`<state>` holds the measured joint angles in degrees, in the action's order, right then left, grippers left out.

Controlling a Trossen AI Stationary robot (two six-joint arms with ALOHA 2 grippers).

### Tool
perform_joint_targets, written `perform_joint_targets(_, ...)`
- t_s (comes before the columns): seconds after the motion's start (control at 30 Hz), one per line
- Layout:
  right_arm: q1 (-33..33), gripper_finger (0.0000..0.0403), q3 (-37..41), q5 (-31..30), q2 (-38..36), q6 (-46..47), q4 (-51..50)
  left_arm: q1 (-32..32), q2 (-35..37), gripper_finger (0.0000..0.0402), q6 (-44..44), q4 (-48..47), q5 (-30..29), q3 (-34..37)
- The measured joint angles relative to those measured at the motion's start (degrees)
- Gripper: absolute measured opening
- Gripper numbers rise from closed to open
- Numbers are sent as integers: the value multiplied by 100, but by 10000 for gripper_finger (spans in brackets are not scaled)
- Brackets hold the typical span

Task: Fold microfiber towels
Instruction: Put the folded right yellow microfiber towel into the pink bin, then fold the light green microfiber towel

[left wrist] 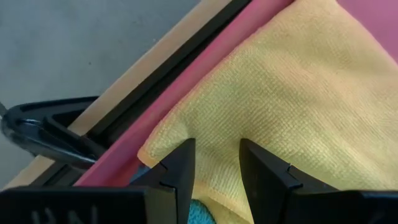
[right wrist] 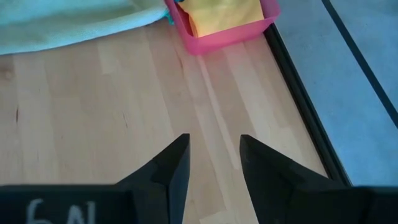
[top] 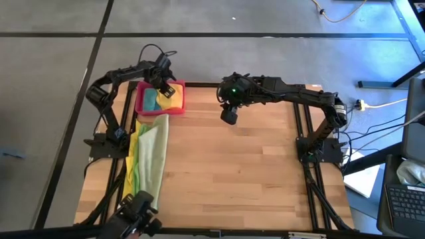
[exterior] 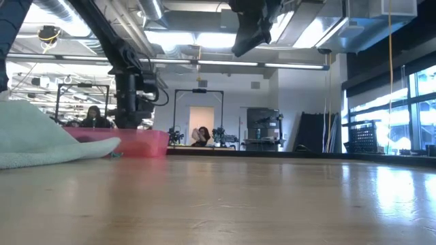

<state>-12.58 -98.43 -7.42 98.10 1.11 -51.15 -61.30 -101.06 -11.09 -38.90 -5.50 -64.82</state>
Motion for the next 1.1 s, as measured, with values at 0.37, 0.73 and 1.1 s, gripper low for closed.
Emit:
perform_joint_targets(0.37, 2, 143, 0, 2, 2, -2, -91, 98, -276, 116, 19, -228, 72, 0)
perform_joint_targets(0.73, 2, 143, 0, 4, 2, -29, -172, 184, -22, 116, 228, -418, 222, -110)
perform_joint_targets(1.1, 2, 143, 0, 4, 2, -303, -148, 219, 716, 116, 696, -616, 372, -317)
